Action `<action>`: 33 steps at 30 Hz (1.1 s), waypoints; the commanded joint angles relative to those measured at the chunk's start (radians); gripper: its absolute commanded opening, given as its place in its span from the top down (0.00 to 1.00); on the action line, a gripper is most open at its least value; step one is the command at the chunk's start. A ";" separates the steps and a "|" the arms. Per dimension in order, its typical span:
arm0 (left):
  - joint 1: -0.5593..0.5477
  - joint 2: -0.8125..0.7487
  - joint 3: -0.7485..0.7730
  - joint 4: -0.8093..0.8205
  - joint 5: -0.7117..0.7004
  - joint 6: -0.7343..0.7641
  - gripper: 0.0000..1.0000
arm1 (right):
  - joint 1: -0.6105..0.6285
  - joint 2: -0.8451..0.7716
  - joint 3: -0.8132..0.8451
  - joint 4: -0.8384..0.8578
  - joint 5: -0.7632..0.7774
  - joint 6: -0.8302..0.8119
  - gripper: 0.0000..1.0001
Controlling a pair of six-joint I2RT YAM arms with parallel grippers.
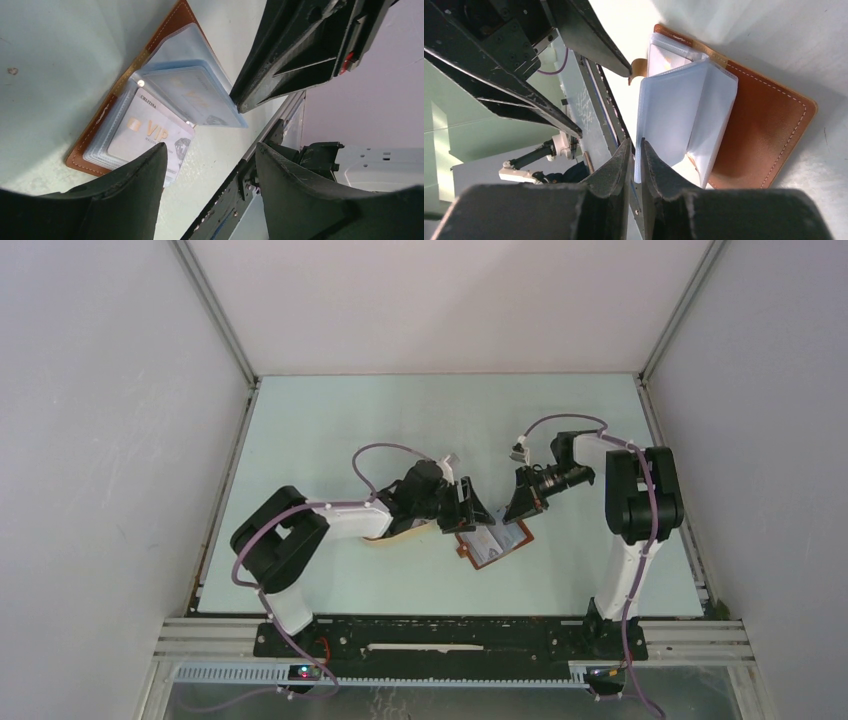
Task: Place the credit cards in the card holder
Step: Insert the credit card into the card holder.
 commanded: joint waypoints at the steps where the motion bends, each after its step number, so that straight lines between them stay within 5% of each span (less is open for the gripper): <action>1: -0.009 0.033 0.066 0.042 0.037 -0.048 0.30 | 0.004 0.025 0.034 -0.038 -0.031 -0.025 0.80; 9: -0.006 0.080 0.094 0.040 0.051 -0.066 0.29 | 0.009 0.043 0.034 -0.031 -0.023 -0.009 0.90; 33: 0.006 0.170 0.172 -0.082 0.040 -0.069 0.26 | 0.046 0.063 0.039 -0.029 0.003 -0.010 0.88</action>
